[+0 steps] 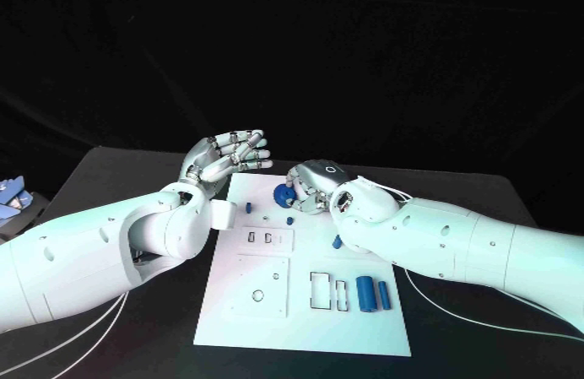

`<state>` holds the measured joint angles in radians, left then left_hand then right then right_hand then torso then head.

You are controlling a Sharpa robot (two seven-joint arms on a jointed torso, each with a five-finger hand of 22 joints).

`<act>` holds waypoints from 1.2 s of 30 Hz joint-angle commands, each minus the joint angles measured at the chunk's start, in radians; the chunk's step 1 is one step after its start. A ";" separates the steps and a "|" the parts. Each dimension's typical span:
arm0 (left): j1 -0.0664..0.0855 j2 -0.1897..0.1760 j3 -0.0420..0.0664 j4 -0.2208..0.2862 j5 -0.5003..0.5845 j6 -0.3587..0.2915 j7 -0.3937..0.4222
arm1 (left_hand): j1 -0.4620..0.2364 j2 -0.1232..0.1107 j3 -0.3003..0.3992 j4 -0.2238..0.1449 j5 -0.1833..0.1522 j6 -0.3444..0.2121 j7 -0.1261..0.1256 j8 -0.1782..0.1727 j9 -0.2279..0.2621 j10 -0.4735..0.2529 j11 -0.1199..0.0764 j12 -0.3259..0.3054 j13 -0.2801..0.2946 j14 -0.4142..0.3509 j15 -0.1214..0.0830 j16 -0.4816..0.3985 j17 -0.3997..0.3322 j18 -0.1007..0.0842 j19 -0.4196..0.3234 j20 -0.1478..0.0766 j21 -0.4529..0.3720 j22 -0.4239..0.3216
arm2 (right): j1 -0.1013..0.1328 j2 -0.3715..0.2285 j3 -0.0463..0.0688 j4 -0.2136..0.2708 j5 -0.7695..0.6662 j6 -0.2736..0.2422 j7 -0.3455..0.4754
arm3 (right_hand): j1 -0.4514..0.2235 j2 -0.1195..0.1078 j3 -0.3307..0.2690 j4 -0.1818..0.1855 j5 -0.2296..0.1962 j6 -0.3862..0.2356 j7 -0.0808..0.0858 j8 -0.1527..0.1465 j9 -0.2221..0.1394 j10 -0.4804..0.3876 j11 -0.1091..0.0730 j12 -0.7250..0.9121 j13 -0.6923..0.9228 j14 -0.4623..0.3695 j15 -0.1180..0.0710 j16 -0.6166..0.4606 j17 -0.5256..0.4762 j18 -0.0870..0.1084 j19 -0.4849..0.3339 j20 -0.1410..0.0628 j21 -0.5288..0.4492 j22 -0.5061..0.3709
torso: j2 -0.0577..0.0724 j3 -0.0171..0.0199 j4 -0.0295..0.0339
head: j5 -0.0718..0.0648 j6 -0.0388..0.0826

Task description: Assemble the parts on the task board

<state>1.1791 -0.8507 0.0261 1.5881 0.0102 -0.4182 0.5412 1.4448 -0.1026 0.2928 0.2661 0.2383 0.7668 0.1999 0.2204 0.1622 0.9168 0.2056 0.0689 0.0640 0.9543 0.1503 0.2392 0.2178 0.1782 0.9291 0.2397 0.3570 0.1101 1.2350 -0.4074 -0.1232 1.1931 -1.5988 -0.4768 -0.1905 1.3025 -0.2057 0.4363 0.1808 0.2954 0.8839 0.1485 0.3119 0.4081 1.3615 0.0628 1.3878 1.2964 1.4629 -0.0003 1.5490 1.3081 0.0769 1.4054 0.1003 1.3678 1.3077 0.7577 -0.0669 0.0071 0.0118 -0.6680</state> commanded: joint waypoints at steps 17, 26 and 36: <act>0.001 0.000 0.001 0.001 0.001 0.015 0.006 | 0.007 -0.004 0.008 0.000 -0.005 -0.005 0.053 -0.006 -0.002 -0.010 -0.001 -0.005 0.000 -0.009 0.002 -0.008 0.002 0.004 0.007 0.002 -0.001 -0.002 | -0.002 0.002 -0.001 -0.001 0.000 0.017 0.006 | -0.036 -0.007 -0.027 0.019 -0.100 -0.134 0.043 -0.105 -0.026 -0.047 0.043 -0.041 -0.046 0.090 0.030 0.004 0.182 -0.014 0.001 0.030 -0.009 0.024 | 0.000 -0.0009 0.0012 | 0.000 -0.001; 0.001 -0.001 0.001 0.001 0.001 0.015 0.006 | 0.007 -0.004 0.008 0.000 -0.005 -0.005 0.053 -0.006 -0.002 -0.010 -0.001 -0.005 0.000 -0.009 0.002 -0.008 0.002 0.004 0.007 0.002 -0.001 -0.002 | -0.001 -0.029 -0.001 0.023 0.016 0.003 0.015 | -0.046 0.005 -0.038 0.033 -0.085 -0.099 0.041 -0.101 -0.020 -0.038 0.041 -0.031 -0.034 0.092 0.030 0.005 0.188 -0.014 0.004 0.034 -0.007 0.030 | 0.000 0.0003 0.0001 | 0.001 -0.002; 0.001 -0.009 0.001 -0.003 0.002 0.017 0.006 | 0.007 -0.005 0.009 -0.001 -0.005 -0.002 0.053 -0.005 -0.001 -0.011 -0.001 -0.005 0.000 -0.008 0.002 -0.009 0.002 0.004 0.007 0.002 -0.001 -0.002 | 0.028 -0.191 0.006 0.163 0.193 -0.081 0.118 | -0.021 0.017 -0.020 0.020 -0.059 -0.062 0.033 -0.094 -0.015 -0.039 0.034 -0.033 -0.035 0.086 0.024 -0.001 0.163 -0.007 -0.015 0.029 -0.032 0.006 | -0.008 0.0053 -0.0103 | 0.001 -0.001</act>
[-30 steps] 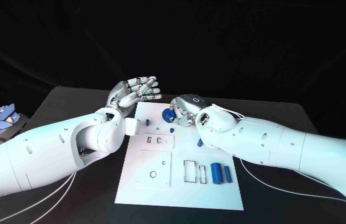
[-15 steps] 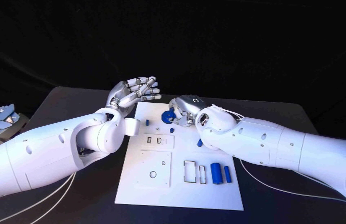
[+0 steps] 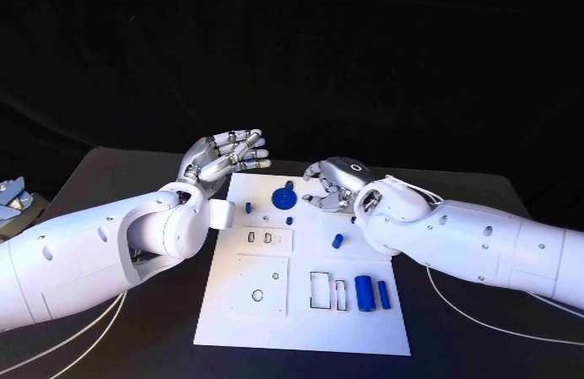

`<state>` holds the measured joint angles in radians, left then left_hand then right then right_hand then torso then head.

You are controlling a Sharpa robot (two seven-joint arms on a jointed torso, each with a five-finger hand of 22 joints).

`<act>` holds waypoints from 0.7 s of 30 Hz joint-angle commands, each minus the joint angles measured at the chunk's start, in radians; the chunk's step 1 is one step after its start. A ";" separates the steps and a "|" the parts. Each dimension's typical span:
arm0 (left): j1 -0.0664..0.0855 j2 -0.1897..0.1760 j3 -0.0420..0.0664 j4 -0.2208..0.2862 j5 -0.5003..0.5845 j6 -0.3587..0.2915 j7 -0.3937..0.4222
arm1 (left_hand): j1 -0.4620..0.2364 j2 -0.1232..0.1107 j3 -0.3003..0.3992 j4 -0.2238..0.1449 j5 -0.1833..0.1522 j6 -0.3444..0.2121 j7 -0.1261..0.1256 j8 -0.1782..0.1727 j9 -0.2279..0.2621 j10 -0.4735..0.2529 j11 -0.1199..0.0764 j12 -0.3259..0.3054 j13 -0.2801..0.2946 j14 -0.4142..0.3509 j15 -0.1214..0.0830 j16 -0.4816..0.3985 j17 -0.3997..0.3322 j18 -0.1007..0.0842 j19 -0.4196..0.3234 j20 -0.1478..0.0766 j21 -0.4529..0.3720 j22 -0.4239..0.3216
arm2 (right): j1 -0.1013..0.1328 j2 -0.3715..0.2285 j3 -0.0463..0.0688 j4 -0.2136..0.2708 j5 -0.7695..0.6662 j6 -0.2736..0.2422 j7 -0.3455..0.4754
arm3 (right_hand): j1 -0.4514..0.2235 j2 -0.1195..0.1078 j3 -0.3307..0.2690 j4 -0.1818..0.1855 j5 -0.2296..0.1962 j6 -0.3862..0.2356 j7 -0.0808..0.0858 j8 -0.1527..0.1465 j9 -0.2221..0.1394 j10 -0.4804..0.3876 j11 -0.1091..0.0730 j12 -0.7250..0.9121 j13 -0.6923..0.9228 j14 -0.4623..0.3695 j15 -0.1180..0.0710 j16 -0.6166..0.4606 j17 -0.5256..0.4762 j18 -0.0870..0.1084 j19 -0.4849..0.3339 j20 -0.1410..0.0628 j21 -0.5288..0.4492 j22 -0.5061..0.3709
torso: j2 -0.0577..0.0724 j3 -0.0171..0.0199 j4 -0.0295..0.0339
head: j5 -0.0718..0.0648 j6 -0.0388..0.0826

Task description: Assemble the parts on the task board

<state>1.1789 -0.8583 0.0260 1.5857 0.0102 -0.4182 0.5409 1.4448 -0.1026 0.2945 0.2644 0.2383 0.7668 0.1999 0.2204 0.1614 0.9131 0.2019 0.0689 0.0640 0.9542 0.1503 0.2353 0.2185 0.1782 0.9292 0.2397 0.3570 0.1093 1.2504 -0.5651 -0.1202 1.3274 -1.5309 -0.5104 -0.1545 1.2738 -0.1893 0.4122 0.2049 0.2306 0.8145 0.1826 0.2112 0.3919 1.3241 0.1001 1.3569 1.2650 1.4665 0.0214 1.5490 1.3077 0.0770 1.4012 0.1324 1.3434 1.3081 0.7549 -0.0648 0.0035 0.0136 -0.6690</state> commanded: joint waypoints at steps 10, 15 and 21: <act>0.001 -0.010 0.000 -0.003 0.002 0.042 0.003 | 0.005 -0.006 0.011 0.001 -0.006 0.017 0.050 0.001 0.004 0.002 0.000 -0.001 0.001 -0.007 0.001 -0.007 0.003 0.004 0.007 0.002 -0.002 -0.003 | 0.049 -0.269 0.004 0.117 0.449 0.081 0.269 | 0.041 -0.003 0.026 -0.038 -0.017 0.020 -0.002 0.005 0.003 -0.036 -0.006 -0.031 -0.037 0.074 -0.001 -0.010 0.134 0.006 -0.049 -0.007 -0.061 -0.043 | -0.022 0.0188 -0.0305 | -0.001 0.004; 0.000 -0.011 0.000 -0.004 0.002 0.056 0.000 | 0.004 -0.007 0.015 -0.001 -0.006 0.024 0.048 0.003 0.005 0.013 -0.002 0.002 0.002 -0.006 -0.001 -0.009 0.005 0.004 0.007 0.002 -0.003 -0.005 | 0.048 -0.332 0.004 0.116 0.484 0.110 0.312 | 0.049 -0.009 0.028 -0.047 -0.020 0.015 -0.001 0.001 0.002 -0.050 -0.005 -0.043 -0.051 0.073 0.000 -0.012 0.128 0.009 -0.059 -0.007 -0.075 -0.055 | -0.027 0.0300 -0.0381 | 0.003 0.000; -0.002 -0.009 0.000 -0.004 0.002 0.081 -0.002 | 0.003 -0.010 0.025 -0.003 -0.005 0.036 0.047 0.006 0.007 0.042 -0.006 0.009 0.004 -0.004 -0.003 -0.014 0.008 0.004 0.006 0.001 -0.005 -0.008 | 0.036 -0.359 0.002 0.073 0.500 0.122 0.333 | 0.062 -0.012 0.033 -0.062 -0.016 0.009 0.001 -0.004 0.001 -0.068 -0.003 -0.057 -0.067 0.071 0.001 -0.015 0.122 0.012 -0.068 -0.006 -0.089 -0.067 | -0.028 0.0401 -0.0407 | -0.002 -0.001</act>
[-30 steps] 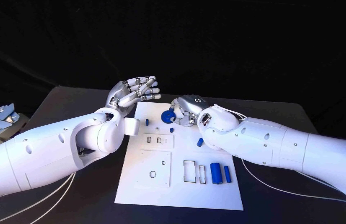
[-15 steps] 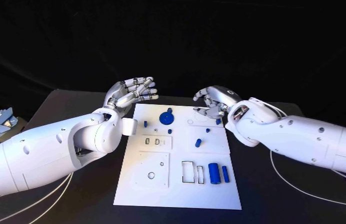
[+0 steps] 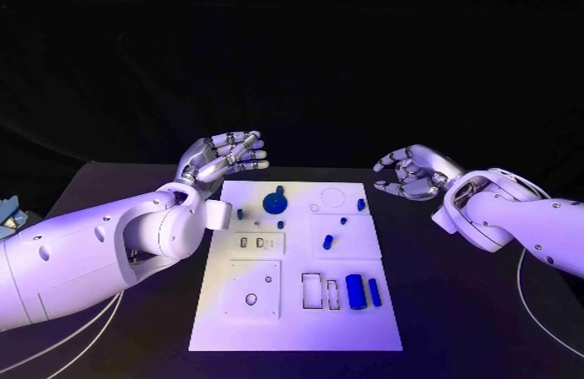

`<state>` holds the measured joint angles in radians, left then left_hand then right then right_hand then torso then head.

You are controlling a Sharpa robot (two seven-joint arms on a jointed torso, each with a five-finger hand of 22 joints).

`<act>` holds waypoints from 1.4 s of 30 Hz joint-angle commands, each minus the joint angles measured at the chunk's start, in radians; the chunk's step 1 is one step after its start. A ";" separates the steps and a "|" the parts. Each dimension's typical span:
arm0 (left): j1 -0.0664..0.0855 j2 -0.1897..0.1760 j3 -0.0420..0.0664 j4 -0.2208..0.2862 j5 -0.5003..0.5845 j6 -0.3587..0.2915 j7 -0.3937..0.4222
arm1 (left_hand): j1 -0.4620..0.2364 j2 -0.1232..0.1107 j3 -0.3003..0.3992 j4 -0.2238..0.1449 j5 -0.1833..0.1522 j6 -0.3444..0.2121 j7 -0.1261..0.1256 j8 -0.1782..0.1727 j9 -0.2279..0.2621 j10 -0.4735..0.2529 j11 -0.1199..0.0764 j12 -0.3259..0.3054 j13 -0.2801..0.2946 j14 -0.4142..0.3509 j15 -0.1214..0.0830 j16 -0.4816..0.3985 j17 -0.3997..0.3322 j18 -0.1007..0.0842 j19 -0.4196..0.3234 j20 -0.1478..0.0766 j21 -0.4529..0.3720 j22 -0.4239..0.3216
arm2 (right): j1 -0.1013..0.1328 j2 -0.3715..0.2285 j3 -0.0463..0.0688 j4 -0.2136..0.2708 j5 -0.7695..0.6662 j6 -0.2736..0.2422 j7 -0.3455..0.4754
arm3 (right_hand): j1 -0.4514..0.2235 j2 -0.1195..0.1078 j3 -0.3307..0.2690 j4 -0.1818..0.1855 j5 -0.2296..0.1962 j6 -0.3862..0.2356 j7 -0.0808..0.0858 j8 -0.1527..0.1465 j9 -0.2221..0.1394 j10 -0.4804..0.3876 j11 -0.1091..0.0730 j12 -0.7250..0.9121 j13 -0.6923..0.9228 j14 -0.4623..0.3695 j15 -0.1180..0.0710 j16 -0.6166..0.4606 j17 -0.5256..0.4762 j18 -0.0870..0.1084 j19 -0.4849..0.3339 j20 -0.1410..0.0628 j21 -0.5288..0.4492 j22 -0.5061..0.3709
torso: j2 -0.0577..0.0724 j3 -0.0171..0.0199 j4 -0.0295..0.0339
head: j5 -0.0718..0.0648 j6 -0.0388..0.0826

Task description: Assemble the parts on the task board

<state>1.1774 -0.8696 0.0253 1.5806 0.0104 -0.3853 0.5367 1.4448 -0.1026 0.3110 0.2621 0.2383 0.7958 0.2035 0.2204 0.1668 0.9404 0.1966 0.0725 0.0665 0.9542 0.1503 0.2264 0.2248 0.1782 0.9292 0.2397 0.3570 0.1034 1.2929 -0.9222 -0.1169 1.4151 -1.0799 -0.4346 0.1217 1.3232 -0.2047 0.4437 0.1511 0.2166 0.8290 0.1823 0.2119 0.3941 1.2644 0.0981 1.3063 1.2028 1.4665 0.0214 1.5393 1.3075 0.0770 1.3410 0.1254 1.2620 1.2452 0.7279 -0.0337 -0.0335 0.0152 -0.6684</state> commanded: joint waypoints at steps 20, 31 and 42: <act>-0.004 0.012 0.000 -0.011 0.000 0.075 0.000 | 0.003 -0.011 0.013 -0.003 -0.005 0.011 0.042 0.007 0.002 0.021 -0.002 0.006 0.001 -0.005 -0.002 -0.007 0.003 0.003 0.003 0.001 -0.007 -0.004 | -0.052 0.092 -0.006 -0.144 0.033 0.079 0.056 | 0.042 0.003 0.020 -0.040 -0.005 -0.027 0.008 -0.019 -0.005 -0.027 0.004 -0.020 -0.020 0.069 0.005 -0.008 0.115 0.015 -0.018 0.005 -0.027 -0.017 | 0.011 0.0346 0.0084 | -0.001 -0.006; -0.005 0.012 0.000 -0.013 -0.001 0.076 -0.002 | 0.003 -0.011 0.014 -0.003 -0.005 0.012 0.042 0.007 0.002 0.022 -0.002 0.005 0.001 -0.006 -0.002 -0.008 0.003 0.003 0.001 0.001 -0.009 -0.005 | -0.070 0.129 -0.009 -0.173 -0.022 0.130 0.032 | 0.060 0.000 0.037 -0.066 0.000 -0.039 0.007 -0.029 -0.006 -0.038 0.004 -0.026 -0.027 0.067 0.006 -0.010 0.109 0.017 -0.024 0.005 -0.037 -0.023 | 0.013 0.0347 0.0092 | -0.007 -0.015; -0.005 0.009 0.000 -0.016 -0.001 0.072 -0.004 | 0.003 -0.012 0.014 -0.003 -0.005 0.012 0.042 0.007 0.002 0.023 -0.002 0.005 0.001 -0.006 -0.002 -0.009 0.003 0.003 0.000 0.001 -0.010 -0.005 | -0.075 0.119 -0.009 -0.172 -0.033 0.134 0.034 | 0.057 -0.004 0.037 -0.068 0.006 -0.036 0.009 -0.028 -0.006 -0.034 0.005 -0.022 -0.023 0.067 0.006 -0.010 0.112 0.017 -0.023 0.006 -0.037 -0.022 | 0.012 0.0356 0.0075 | -0.005 -0.019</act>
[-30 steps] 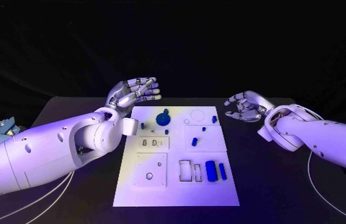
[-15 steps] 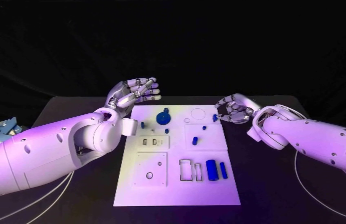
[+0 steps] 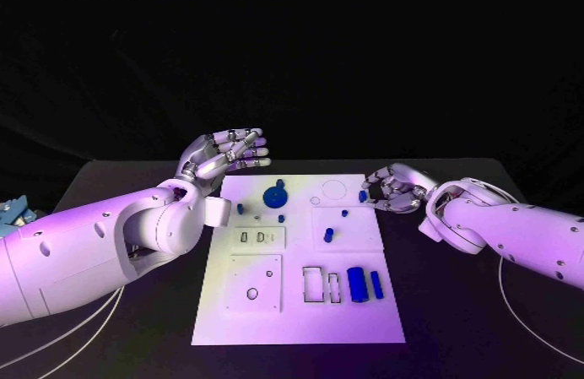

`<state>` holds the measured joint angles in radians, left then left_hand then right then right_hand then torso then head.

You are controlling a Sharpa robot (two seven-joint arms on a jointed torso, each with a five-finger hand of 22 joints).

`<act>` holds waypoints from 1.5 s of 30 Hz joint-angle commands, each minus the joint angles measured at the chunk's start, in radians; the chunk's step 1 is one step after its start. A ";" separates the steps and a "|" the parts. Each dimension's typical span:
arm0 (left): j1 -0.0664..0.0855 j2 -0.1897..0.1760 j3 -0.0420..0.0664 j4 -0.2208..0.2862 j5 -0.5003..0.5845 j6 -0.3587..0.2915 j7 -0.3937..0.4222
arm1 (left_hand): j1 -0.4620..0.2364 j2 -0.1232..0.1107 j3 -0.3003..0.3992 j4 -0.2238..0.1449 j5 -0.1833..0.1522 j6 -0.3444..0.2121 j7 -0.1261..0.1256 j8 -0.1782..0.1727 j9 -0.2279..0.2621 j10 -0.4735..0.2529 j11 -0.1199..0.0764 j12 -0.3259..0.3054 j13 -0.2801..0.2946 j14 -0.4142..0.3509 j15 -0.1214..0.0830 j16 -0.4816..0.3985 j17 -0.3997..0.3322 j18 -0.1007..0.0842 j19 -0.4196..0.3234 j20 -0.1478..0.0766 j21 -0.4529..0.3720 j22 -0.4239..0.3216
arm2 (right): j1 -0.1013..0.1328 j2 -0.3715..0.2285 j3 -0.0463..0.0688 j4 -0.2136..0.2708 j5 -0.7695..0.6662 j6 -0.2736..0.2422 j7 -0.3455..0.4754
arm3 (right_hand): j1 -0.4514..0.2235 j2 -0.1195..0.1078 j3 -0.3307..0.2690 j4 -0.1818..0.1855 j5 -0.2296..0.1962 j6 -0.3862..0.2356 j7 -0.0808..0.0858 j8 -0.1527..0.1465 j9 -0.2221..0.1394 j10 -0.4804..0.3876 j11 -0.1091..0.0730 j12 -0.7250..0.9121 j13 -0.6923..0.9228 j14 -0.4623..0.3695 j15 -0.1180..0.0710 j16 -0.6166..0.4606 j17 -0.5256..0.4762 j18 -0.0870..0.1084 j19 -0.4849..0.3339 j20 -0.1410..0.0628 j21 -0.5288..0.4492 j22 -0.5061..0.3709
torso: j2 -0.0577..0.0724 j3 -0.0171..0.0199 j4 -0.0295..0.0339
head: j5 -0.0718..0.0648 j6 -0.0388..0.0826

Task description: Assemble the parts on the task board

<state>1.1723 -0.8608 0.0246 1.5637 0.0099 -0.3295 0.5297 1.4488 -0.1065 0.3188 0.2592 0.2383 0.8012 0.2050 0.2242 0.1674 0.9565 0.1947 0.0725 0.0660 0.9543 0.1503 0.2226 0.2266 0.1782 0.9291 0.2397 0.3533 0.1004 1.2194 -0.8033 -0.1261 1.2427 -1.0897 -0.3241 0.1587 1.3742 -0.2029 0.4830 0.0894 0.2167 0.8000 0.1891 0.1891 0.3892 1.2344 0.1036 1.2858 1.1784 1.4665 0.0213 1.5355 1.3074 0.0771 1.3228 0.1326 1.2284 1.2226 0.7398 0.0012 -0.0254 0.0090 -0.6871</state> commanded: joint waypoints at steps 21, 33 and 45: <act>0.000 0.003 0.001 -0.003 -0.002 0.017 -0.001 | -0.001 -0.008 0.008 0.000 -0.005 0.006 0.041 0.003 0.001 0.007 0.001 0.004 0.001 -0.006 -0.002 -0.006 0.002 0.003 -0.001 0.001 -0.007 -0.003 | -0.002 0.031 0.000 -0.025 -0.007 -0.003 -0.040 | -0.019 0.013 0.007 0.000 0.003 0.023 0.002 0.007 0.006 0.022 0.000 0.019 0.022 0.074 0.007 0.001 0.135 0.012 0.013 -0.001 0.016 0.022 | 0.002 0.0006 0.0012 | -0.002 0.000; 0.000 0.005 0.001 -0.003 -0.003 0.016 -0.006 | -0.001 -0.008 0.009 -0.001 -0.005 0.006 0.041 0.002 0.001 0.007 0.001 0.003 0.000 -0.006 -0.002 -0.006 0.002 0.003 -0.001 0.001 -0.007 -0.003 | -0.002 0.044 0.000 -0.033 -0.006 -0.004 -0.047 | -0.030 0.036 0.027 -0.009 -0.008 0.098 -0.022 0.058 0.028 0.032 -0.021 0.025 0.028 0.074 -0.009 0.000 0.133 0.012 0.017 -0.013 0.015 0.027 | 0.002 0.0015 0.0000 | 0.001 -0.005; 0.000 0.005 0.001 -0.004 -0.003 0.016 -0.008 | -0.001 -0.007 0.010 -0.001 -0.005 0.006 0.042 0.002 0.001 0.007 0.001 0.003 0.000 -0.006 -0.002 -0.007 0.002 0.003 -0.002 0.001 -0.007 -0.003 | -0.003 0.046 0.000 -0.036 -0.004 -0.032 -0.044 | -0.037 0.051 0.032 -0.020 -0.006 0.131 -0.043 0.106 0.053 0.051 -0.039 0.037 0.044 0.074 -0.025 -0.001 0.134 0.010 0.024 -0.027 0.021 0.037 | 0.003 0.0016 0.0001 | 0.002 -0.005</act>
<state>1.1723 -0.8573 0.0246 1.5586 0.0094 -0.3294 0.5187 1.4488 -0.1065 0.3245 0.2593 0.2383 0.8011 0.2051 0.2242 0.1670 0.9564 0.1947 0.0725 0.0657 0.9542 0.1503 0.2226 0.2272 0.1781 0.9291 0.2397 0.3534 0.0985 1.2177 -0.7587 -0.1259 1.2069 -1.0927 -0.3365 0.1155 1.3368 -0.1657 0.5141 0.0729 0.2110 0.9245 0.1475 0.2889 0.4356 1.2830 0.0698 1.3186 1.2203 1.4632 0.0033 1.5355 1.3073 0.0771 1.3480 0.1103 1.2452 1.2582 0.7421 0.0029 -0.0251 0.0104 -0.6921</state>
